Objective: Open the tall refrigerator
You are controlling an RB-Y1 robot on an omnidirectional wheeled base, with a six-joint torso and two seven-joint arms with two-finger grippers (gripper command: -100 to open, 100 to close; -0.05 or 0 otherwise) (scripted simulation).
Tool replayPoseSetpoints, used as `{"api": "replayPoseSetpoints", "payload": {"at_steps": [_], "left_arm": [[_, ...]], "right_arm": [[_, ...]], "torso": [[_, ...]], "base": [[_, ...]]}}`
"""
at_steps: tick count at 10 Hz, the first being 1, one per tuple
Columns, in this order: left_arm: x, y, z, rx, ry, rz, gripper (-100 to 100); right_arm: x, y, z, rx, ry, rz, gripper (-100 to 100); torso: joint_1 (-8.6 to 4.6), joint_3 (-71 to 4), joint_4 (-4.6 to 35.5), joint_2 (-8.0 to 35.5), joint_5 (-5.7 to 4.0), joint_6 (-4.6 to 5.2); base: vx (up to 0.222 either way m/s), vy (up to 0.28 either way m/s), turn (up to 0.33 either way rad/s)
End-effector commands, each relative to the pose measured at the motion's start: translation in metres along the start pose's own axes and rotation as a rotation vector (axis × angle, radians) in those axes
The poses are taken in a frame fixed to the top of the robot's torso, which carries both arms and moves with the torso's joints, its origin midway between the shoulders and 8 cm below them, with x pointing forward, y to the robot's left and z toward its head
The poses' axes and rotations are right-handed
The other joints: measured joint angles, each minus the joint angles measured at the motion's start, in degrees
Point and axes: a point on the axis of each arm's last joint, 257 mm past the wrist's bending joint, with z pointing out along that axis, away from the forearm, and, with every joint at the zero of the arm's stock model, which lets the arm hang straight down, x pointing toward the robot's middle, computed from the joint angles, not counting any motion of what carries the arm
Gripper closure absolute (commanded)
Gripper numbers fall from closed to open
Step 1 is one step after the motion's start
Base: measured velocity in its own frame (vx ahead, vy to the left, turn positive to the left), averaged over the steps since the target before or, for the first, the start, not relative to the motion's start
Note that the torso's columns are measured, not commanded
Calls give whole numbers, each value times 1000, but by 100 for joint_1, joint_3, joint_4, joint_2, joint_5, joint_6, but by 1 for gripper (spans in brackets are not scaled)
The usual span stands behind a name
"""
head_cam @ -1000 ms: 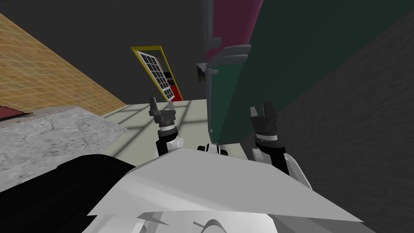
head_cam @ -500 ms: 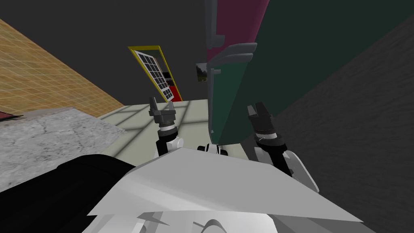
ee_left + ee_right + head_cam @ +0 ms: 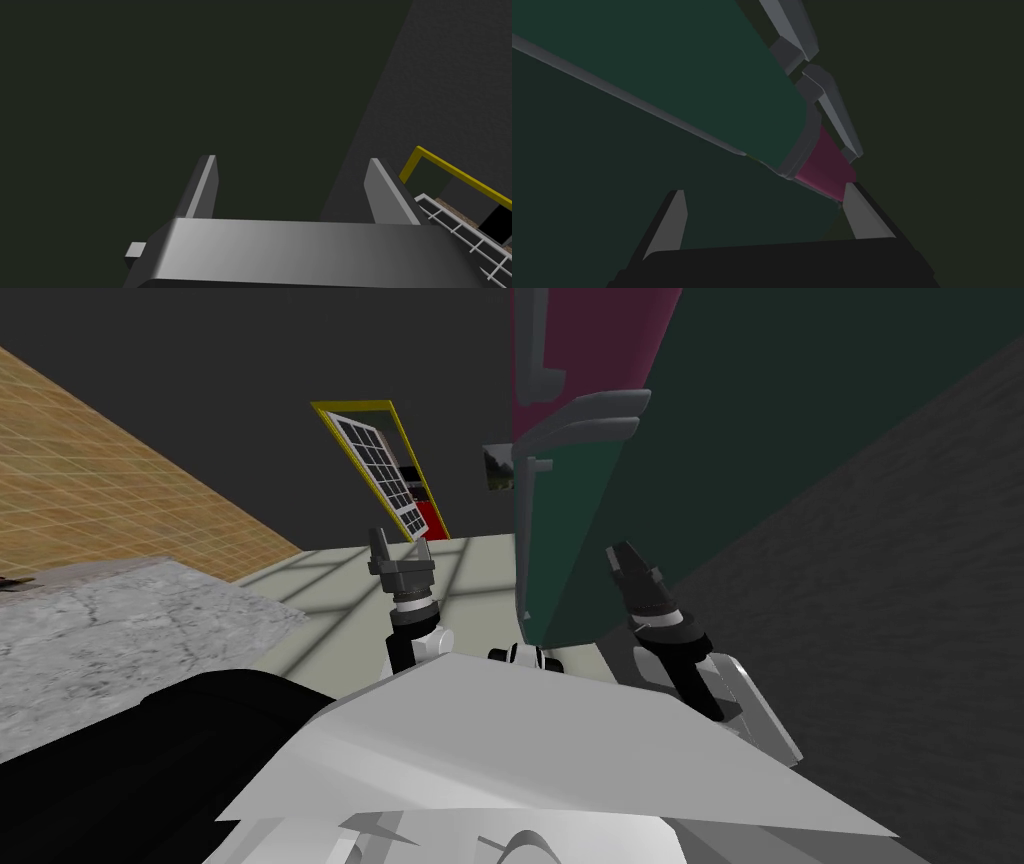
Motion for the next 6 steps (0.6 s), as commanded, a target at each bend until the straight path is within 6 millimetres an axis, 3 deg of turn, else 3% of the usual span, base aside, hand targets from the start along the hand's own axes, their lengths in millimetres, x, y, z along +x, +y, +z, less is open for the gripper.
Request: {"api": "replayPoseSetpoints", "payload": {"at_steps": [1,6], "left_arm": [[0,0,0,0,0,0,0],[0,0,0,0,0,0,0]], "right_arm": [[8,0,2,-2,44,-67,-100],[20,3,11,-35,154,-225,-100]], "torso": [[1,1,0,2,1,0],[-3,-1,0,-1,-1,1]], "base": [[13,26,2],[26,45,-33]]}}
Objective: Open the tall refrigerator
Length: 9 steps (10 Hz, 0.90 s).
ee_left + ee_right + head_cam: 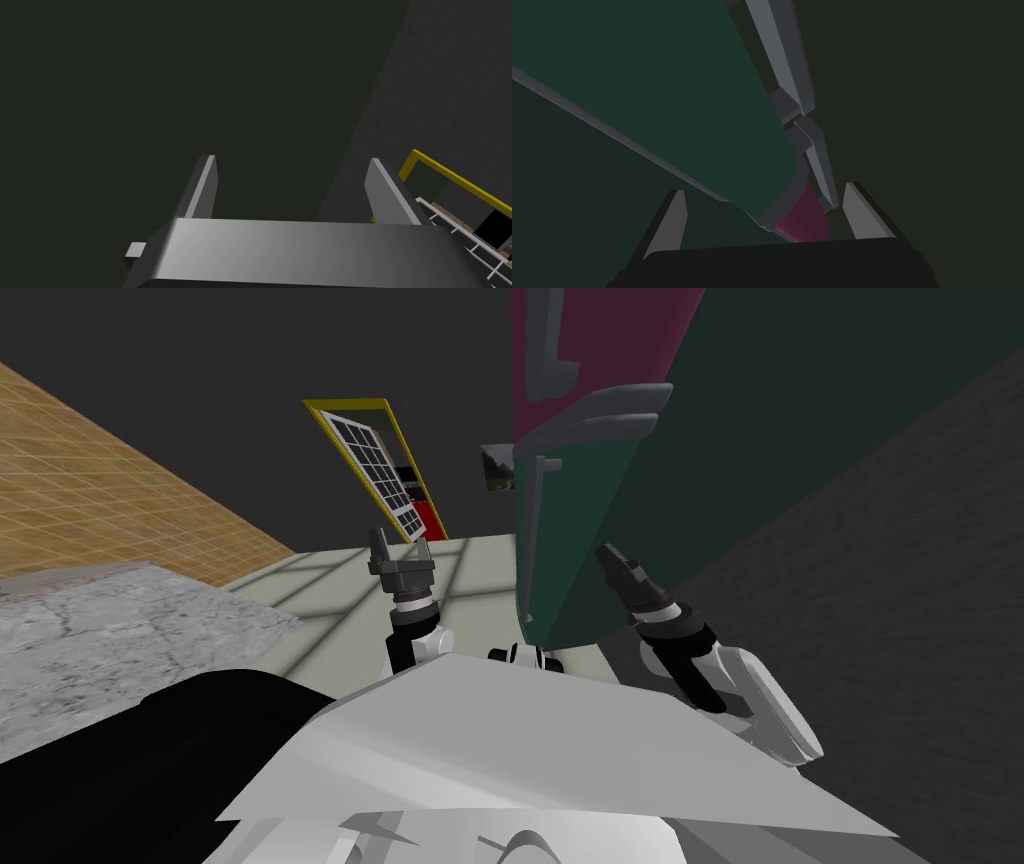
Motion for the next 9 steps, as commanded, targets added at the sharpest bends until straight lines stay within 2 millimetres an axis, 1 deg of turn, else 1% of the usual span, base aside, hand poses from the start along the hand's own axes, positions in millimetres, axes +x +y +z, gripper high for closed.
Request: {"api": "replayPoseSetpoints", "payload": {"at_steps": [1,2,4,5,7,8,9], "left_arm": [[0,0,0,0,0,0,0],[0,0,0,0,0,0,0],[0,0,0,0,0,0,0],[0,0,0,0,0,0,0],[0,0,0,0,0,0,0],[0,0,0,0,0,0,0],[0,0,0,0,0,0,0]], "right_arm": [[7,-1,2,-1,43,-74,-100],[6,2,7,-24,76,-118,-100],[12,-1,6,-16,100,-172,-100],[11,2,10,-39,131,-218,-100],[17,-2,9,-30,155,-273,-100],[16,0,13,-53,185,-322,-100],[18,-2,12,-48,197,-350,-100]], "torso": [[4,0,0,1,1,-2],[-5,4,1,7,-1,-1],[0,3,1,5,0,-1],[-1,-3,-2,-2,1,-8],[22,-21,-2,-24,12,-16],[14,-27,-5,-32,10,-18],[25,-34,-3,-40,14,-19]], "base": [[17,30,11],[26,43,-40],[18,35,-23],[17,57,-42],[7,38,-19],[8,49,-33],[16,58,-34]]}}
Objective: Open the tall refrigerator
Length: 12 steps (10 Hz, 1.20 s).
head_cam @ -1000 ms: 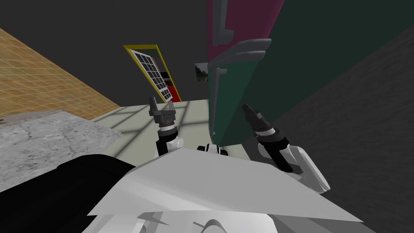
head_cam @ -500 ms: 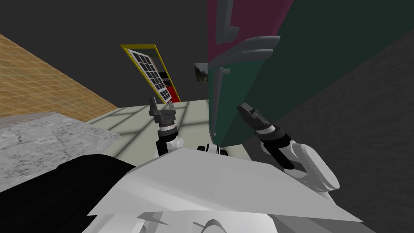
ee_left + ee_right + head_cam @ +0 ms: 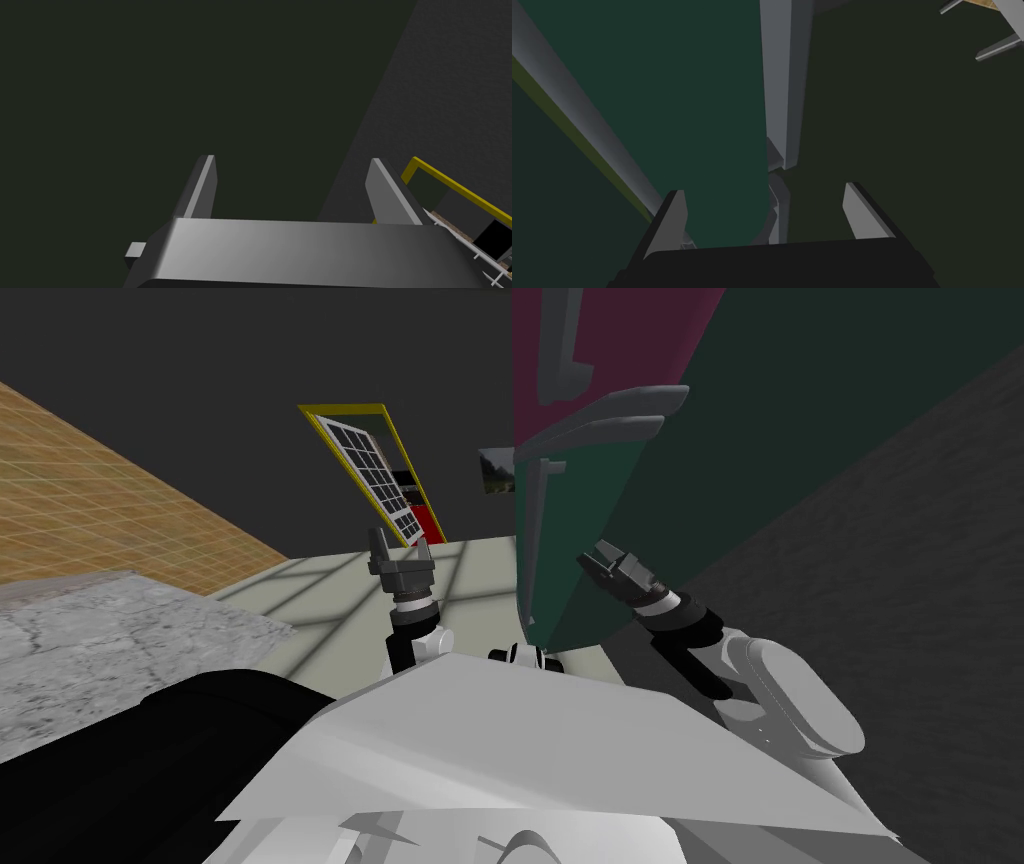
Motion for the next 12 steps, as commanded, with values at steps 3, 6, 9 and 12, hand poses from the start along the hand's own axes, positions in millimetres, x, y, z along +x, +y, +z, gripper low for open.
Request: {"api": "replayPoseSetpoints", "payload": {"at_steps": [3,6,9,12], "left_arm": [[0,0,0,0,0,0,0],[0,0,0,0,0,0,0],[0,0,0,0,0,0,0],[0,0,0,0,0,0,0]], "right_arm": [[4,-4,5,-15,76,-167,-100],[7,-7,7,-25,125,-274,-100],[8,-12,8,-34,171,-379,-100],[9,-19,9,-40,219,-490,-100]], "torso": [[16,-24,1,-27,11,-15],[34,-40,-1,-46,20,-24],[47,-60,-1,-68,28,-36],[59,-65,-4,-74,33,-41]], "base": [[11,36,-22],[6,36,-16],[14,29,-14],[1,38,0]]}}
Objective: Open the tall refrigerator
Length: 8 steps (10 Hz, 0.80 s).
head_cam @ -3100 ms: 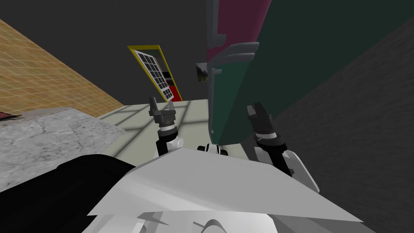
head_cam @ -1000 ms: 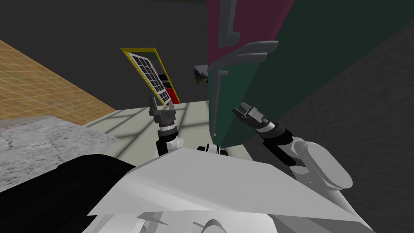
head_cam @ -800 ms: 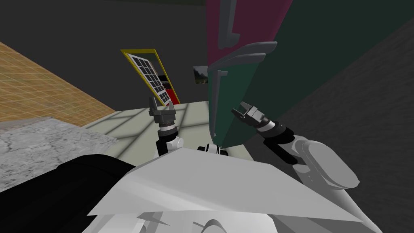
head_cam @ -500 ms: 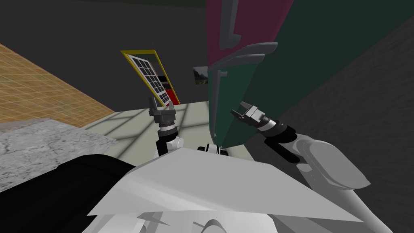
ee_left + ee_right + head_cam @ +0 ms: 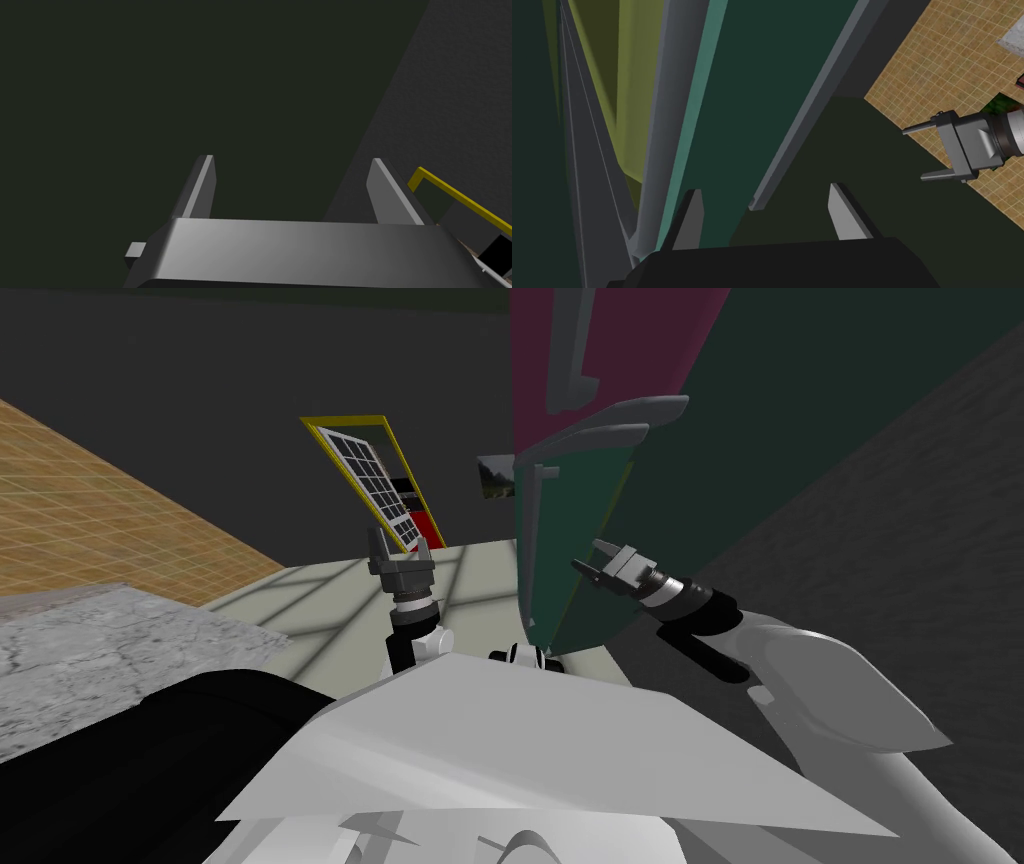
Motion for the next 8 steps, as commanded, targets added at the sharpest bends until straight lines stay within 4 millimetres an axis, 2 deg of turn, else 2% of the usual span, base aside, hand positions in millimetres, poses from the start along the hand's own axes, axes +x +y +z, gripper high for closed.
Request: {"api": "replayPoseSetpoints", "payload": {"at_steps": [1,5,8], "left_arm": [[0,0,0,0,0,0,0],[0,0,0,0,0,0,0],[0,0,0,0,0,0,0]], "right_arm": [[-3,-11,1,20,17,-92,-100],[-4,-22,2,2,87,-248,-100],[1,-26,1,14,108,-296,-100]], "torso": [[-4,1,-1,0,-2,4],[-40,-1,-20,-12,-21,13],[-41,0,-25,-14,-24,20]], "base": [[11,29,1],[1,33,2],[-3,24,0]]}}
